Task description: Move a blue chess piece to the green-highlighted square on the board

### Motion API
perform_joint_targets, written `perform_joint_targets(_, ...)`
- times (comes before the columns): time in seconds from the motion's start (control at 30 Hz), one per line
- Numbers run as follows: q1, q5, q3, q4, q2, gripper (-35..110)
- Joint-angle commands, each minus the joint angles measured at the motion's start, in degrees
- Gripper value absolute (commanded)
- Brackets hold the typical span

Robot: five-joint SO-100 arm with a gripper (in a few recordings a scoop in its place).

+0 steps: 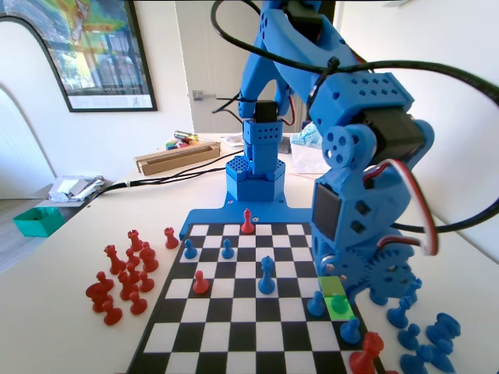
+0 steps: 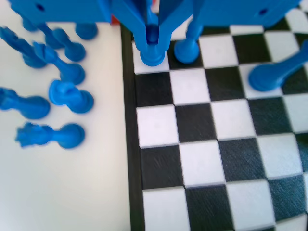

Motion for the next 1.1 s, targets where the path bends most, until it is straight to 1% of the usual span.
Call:
perform_joint_targets(0.0, -0.35, -0.26, -2.72, -0.09, 1.93, 2)
perform_joint_targets(0.27, -0.09, 0.00, -2.72, -0.70, 2.11, 14)
perform_joint_targets(0.47, 0.18, -0.35, -2.20, -0.70, 3.52, 21)
perform_joint_targets(0.6, 0.09, -0.18, -1.49, -0.09, 6.15, 21)
perform_joint_targets(1.07, -0.79, 1.93, -2.64, 7.56, 17.93, 17)
